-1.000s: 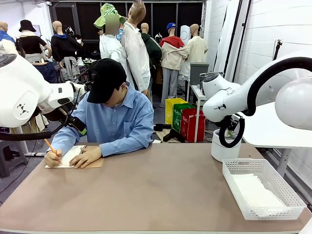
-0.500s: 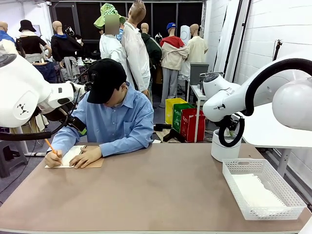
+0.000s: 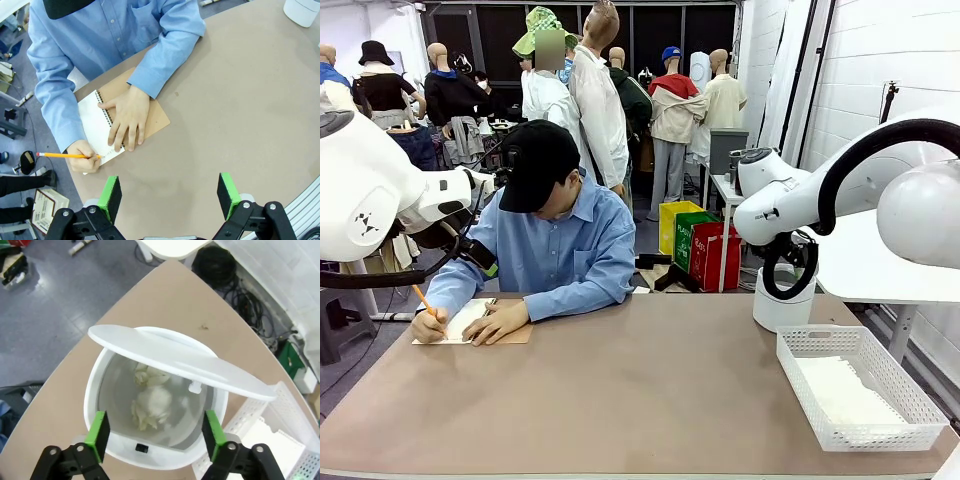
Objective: Sort the paper based on its condition.
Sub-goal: If a person hands you a paper, place it in the Organizing basket , and if it's crumpled, put it in the Trash can.
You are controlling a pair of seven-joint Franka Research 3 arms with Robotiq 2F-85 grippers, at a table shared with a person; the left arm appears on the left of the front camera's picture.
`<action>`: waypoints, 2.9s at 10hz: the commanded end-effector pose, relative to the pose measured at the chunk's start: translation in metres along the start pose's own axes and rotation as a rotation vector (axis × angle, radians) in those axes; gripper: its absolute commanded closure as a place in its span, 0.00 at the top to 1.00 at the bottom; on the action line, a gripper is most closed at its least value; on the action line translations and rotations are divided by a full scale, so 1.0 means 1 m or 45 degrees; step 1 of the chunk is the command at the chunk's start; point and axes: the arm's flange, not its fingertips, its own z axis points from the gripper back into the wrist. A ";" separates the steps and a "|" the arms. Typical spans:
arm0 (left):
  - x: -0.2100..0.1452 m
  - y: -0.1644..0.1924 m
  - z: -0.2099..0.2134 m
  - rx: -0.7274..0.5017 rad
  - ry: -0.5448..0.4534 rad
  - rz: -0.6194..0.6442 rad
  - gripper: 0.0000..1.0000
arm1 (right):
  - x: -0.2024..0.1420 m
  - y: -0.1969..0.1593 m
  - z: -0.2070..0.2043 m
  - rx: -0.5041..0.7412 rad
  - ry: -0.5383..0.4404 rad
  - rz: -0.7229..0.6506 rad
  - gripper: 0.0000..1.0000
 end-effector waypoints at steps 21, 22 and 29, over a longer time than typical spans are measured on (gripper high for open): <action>0.000 0.001 0.000 -0.001 -0.001 0.003 1.00 | -0.095 0.030 0.115 0.356 0.159 0.557 1.00; 0.000 0.001 0.000 -0.001 -0.001 0.003 1.00 | -0.117 0.027 0.122 0.413 0.211 0.714 1.00; 0.000 0.001 0.000 -0.001 -0.001 0.003 1.00 | -0.192 -0.033 0.189 0.538 0.057 1.146 1.00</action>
